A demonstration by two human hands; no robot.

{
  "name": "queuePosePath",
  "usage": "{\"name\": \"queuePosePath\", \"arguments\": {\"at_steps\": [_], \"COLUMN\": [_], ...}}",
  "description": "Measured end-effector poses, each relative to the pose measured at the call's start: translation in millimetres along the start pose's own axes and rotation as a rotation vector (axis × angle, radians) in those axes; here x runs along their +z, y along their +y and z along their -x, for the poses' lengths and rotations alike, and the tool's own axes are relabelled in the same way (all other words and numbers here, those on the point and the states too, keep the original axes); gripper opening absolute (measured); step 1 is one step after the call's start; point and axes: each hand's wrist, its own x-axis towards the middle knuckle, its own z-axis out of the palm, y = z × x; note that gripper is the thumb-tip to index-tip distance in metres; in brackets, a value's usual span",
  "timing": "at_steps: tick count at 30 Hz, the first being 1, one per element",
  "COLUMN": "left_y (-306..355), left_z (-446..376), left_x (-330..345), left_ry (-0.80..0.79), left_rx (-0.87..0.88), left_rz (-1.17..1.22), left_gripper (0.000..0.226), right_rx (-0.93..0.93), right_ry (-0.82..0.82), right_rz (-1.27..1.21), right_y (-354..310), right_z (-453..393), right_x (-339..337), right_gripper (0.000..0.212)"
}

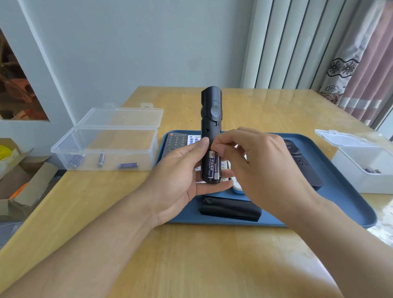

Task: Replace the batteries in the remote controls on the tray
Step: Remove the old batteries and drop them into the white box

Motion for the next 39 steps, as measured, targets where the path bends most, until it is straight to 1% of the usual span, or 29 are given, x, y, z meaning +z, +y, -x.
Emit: {"name": "queuePosePath", "arguments": {"at_steps": [2,4,7,11,15,19,22,24,28,30,32,35,37,39], "left_y": [-0.2,-0.7,-1.6,-0.5,-1.1,-2.0,-2.6,-2.2,-2.8,-1.6,1.8,5.6,5.0,3.3], "left_z": [-0.7,-1.1,-1.2,-1.0,-1.8,-1.6,-1.5,-2.2,-0.5,0.2,-0.3,-0.5,-1.1,-2.1], "left_x": [-1.0,-2.2,-2.3,-1.7,-2.9,-1.9,-2.1,-1.8,1.2,1.6,1.5,0.5,-0.1,-0.2], "left_ry": [0.008,0.008,0.001,-0.001,0.018,0.054,0.036,0.035,0.044,0.075,0.110,0.166,0.180,0.186], "left_rx": [-0.005,-0.005,0.002,-0.001,0.014,0.055,0.097,0.112,0.121,0.116,0.095,0.081,0.091,0.091], "left_rz": [0.009,0.004,-0.003,0.075,0.078,0.021,-0.031,-0.062,-0.043,-0.016,-0.007,-0.015,-0.033,-0.019], "left_gripper": [0.039,0.040,0.043,0.048,0.048,0.044,0.041,0.041,0.038,0.038,0.040,0.037,0.035,0.036], "right_rx": [0.019,0.017,0.070,0.158,0.227,0.256,0.336,0.377,0.369,0.390,0.429,0.573,0.648,0.645], "right_ry": [-0.014,0.007,0.044,0.078,0.068,0.050,0.005,-0.021,-0.027,0.005,0.016,-0.026,-0.094,-0.172], "right_rz": [0.015,0.008,-0.105,-0.195,-0.235,-0.267,-0.313,-0.344,-0.388,-0.501,-0.701,-1.024,-1.077,-0.978], "right_y": [-0.8,-3.0,-7.4,-6.5,-6.8,-11.3,-11.1,-10.0,-13.6,-14.6,-14.3,-12.1,-9.8,-6.5], "right_z": [-0.2,0.9,4.9,5.0,4.0,3.5,1.8,1.5,2.6,0.9,-2.6,-6.2,-6.5,-6.0], "right_x": [-1.0,-1.6,0.2,1.5,-2.5,-1.5,-2.5,-3.5,-4.4,-7.6,-12.8,-16.6,-14.9,-11.9], "right_gripper": [0.017,0.015,0.011,0.008,0.007,0.015,0.017,0.016,0.010,0.010,0.010,0.009,0.009,0.016]}}
